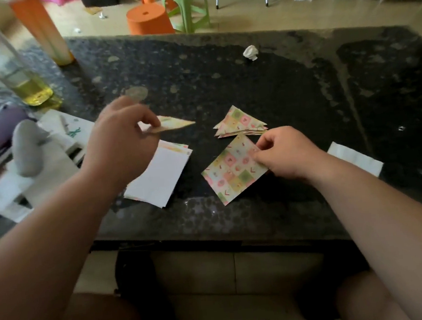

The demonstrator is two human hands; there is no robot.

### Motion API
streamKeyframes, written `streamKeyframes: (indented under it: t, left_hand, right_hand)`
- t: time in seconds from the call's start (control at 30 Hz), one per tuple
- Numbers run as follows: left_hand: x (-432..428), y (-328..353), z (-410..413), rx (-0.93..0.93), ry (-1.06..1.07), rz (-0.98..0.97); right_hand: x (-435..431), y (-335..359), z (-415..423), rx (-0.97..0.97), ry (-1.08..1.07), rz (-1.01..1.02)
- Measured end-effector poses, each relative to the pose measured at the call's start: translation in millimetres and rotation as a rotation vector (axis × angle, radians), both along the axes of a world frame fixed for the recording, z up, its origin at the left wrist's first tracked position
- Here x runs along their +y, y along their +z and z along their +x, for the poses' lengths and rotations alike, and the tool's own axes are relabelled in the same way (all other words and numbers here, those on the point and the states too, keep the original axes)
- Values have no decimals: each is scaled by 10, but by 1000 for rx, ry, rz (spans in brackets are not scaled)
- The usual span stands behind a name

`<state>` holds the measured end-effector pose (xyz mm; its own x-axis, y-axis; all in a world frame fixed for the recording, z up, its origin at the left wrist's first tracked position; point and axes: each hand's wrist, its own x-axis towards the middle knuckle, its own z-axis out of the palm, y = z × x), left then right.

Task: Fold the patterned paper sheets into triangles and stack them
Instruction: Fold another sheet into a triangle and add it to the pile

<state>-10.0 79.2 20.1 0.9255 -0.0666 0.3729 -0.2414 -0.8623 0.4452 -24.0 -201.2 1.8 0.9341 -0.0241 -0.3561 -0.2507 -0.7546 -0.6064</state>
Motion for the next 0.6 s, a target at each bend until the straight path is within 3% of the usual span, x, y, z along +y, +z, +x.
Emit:
streamKeyframes:
  t: [0.13, 0.3, 0.4, 0.5, 0.6]
  left_hand:
    - [125, -327, -285, 134, -125, 177]
    - [160, -389, -420, 584, -204, 357]
    - [116, -301, -407, 600, -196, 415]
    - [-65, -294, -379, 485, -145, 212]
    - [-358, -366, -357, 496, -164, 21]
  right_hand:
    - [89, -14, 20, 13, 23, -27]
    - [243, -24, 25, -6, 35, -44]
    - [280, -32, 5, -20, 46, -48]
    - [270, -30, -19, -20, 50, -38]
    - [190, -27, -57, -23, 41, -23]
